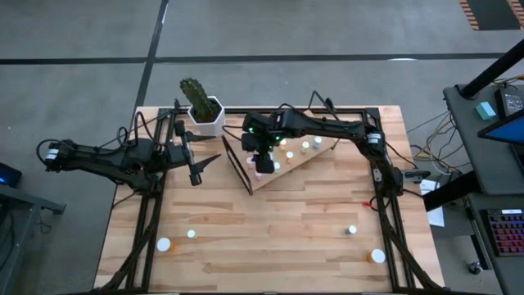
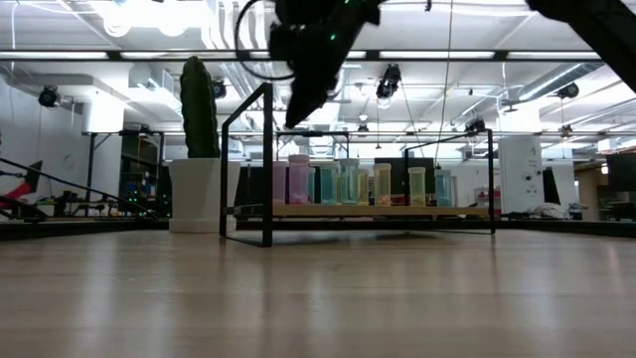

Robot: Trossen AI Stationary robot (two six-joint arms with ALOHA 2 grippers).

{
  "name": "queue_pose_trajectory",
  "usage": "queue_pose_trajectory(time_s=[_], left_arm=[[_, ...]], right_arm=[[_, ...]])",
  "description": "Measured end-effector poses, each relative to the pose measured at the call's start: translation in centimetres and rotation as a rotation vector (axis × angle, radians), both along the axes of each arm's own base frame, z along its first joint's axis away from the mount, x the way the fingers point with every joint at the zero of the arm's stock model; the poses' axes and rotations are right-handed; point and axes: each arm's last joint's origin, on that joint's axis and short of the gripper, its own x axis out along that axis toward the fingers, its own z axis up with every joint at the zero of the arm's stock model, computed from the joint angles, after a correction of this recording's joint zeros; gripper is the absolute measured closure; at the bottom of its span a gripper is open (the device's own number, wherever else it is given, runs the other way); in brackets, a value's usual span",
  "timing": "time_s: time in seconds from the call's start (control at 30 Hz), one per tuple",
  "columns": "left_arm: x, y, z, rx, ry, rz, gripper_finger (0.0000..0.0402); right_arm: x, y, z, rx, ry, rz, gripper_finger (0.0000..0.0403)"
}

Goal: Pick and place medicine bottles onto shelf by color
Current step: Put the yellow pill bottle on the shelf aligned with the other yellow pill bottle

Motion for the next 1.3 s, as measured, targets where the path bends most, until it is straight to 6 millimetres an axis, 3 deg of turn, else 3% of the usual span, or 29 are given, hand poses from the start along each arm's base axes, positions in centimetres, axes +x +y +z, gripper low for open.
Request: queue_pose_trajectory(time_s=[0.17,0.33,0.57,0.77,1.03,1.3], left_arm=[[0.1,0.0,0.0,0.0,0.002,0.0,0.0171],[0.6,-0.2,0.0,0.001,-0.013,-0.026,0.0171],[2.4,-0.5,-0.1,0.004,-0.052,-0.074,0.0171],[4.5,-0.8,-0.3,-0.047,-0.079,-0.087,0.0171],[6.6,-1.6,-0.3,-0.21,-0.128,-0.147,0.0171],[8.2,-2.7,2.0,-0.415,-0.158,-0.218,0.0171]], right_arm=[[-3.3,1.2,3.7,0.023,0.015,-0.037,0.0271],[-6.8,4.2,5.9,0.013,-0.08,-0.038,0.0308],[-12.7,9.0,5.1,-0.105,-0.206,-0.119,0.0346],[-17.7,11.2,4.1,-0.135,-0.381,-0.084,0.0359],[-22.5,11.0,0.9,-0.136,-0.702,0.084,0.036],[-25.8,10.8,0.8,-0.217,-0.912,0.21,0.036]])
